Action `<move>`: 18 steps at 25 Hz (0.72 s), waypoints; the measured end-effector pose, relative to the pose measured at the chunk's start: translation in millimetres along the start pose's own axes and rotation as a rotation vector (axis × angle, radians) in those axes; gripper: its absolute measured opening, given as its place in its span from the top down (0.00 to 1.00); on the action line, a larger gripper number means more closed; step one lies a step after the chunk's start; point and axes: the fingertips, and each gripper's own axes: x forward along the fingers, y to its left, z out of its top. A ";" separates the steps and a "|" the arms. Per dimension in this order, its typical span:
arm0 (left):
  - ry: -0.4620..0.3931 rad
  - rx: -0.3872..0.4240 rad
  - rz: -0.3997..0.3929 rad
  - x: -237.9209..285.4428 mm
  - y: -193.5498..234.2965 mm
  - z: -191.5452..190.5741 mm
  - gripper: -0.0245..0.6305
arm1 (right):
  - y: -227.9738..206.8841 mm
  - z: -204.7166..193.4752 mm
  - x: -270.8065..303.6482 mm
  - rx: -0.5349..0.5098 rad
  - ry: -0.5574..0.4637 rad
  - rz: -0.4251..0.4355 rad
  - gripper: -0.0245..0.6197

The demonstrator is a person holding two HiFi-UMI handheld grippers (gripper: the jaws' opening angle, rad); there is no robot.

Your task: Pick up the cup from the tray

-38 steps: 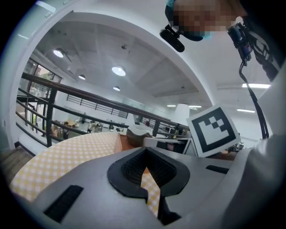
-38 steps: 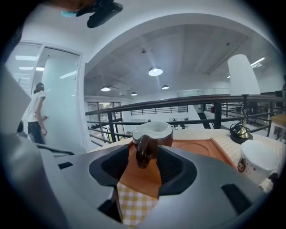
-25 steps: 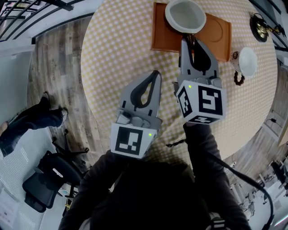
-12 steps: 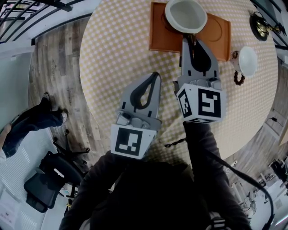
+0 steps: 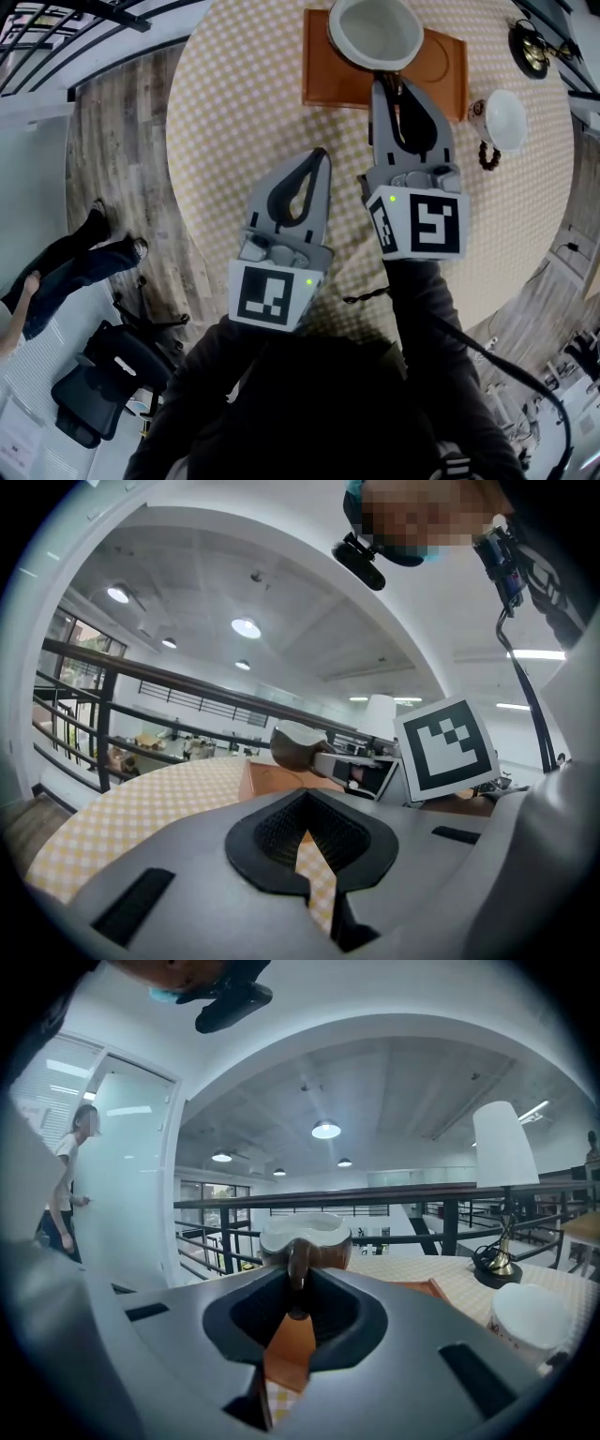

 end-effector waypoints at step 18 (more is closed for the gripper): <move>-0.084 0.021 0.145 -106.9 6.0 13.1 0.95 | 112.3 -7.5 -66.6 -0.029 -0.008 0.208 0.89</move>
